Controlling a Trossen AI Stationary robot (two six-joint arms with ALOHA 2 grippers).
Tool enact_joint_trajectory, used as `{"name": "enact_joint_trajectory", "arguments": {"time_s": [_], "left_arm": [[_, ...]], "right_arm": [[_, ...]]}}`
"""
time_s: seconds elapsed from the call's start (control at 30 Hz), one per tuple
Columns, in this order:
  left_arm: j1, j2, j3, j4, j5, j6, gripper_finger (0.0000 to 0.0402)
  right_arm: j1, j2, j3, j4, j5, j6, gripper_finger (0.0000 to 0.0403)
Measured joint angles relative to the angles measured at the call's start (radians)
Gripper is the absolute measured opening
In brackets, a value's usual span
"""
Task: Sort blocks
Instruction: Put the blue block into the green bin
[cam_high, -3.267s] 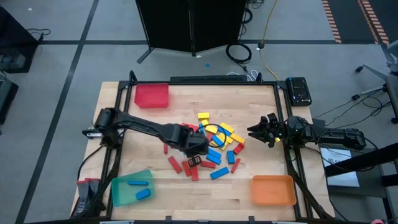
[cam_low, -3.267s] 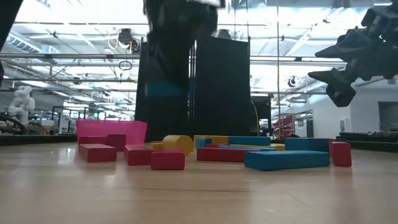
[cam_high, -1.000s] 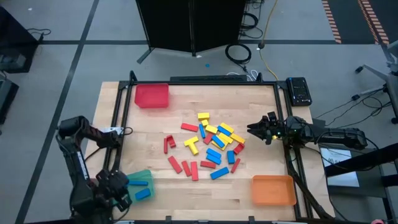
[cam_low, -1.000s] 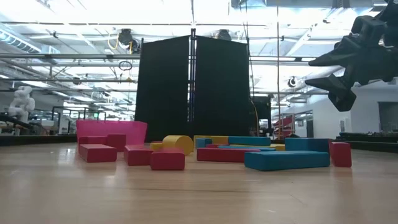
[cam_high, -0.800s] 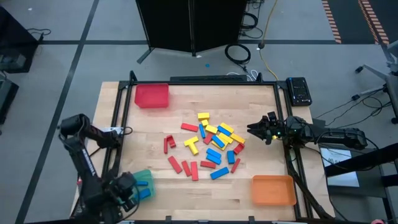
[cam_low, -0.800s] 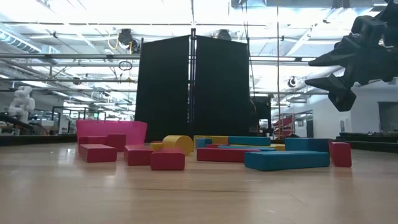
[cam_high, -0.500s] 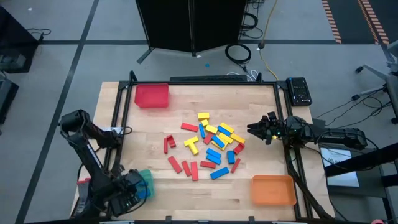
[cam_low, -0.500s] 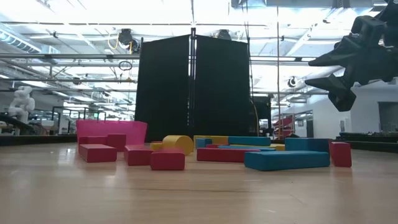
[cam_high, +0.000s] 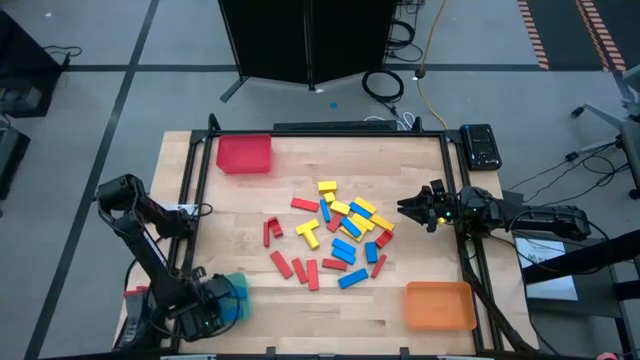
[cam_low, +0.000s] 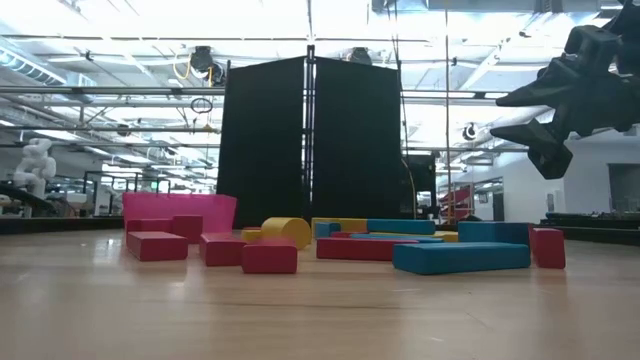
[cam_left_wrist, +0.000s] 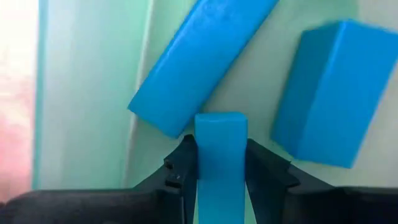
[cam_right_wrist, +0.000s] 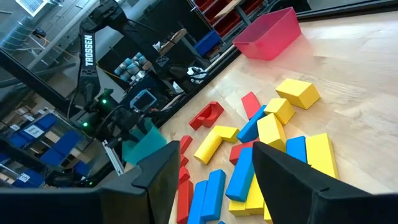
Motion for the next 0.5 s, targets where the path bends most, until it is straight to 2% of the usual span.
{"name": "enact_joint_trajectory", "arguments": {"time_s": [0.13,0.33,0.5], "left_arm": [[0.008,-0.003,0.001,0.017,0.046,0.003,0.0116],[0.033,-0.039,0.002,0.026,0.051,-0.029,0.0182],[0.064,-0.129,0.002,-0.003,0.023,-0.058,0.0223]], "right_arm": [[0.000,0.000,0.000,0.000,-0.001,0.000,0.0199],[0.000,0.000,0.000,0.001,-0.002,0.000,0.0199],[0.000,0.000,0.000,0.001,-0.005,-0.012,0.0199]]}}
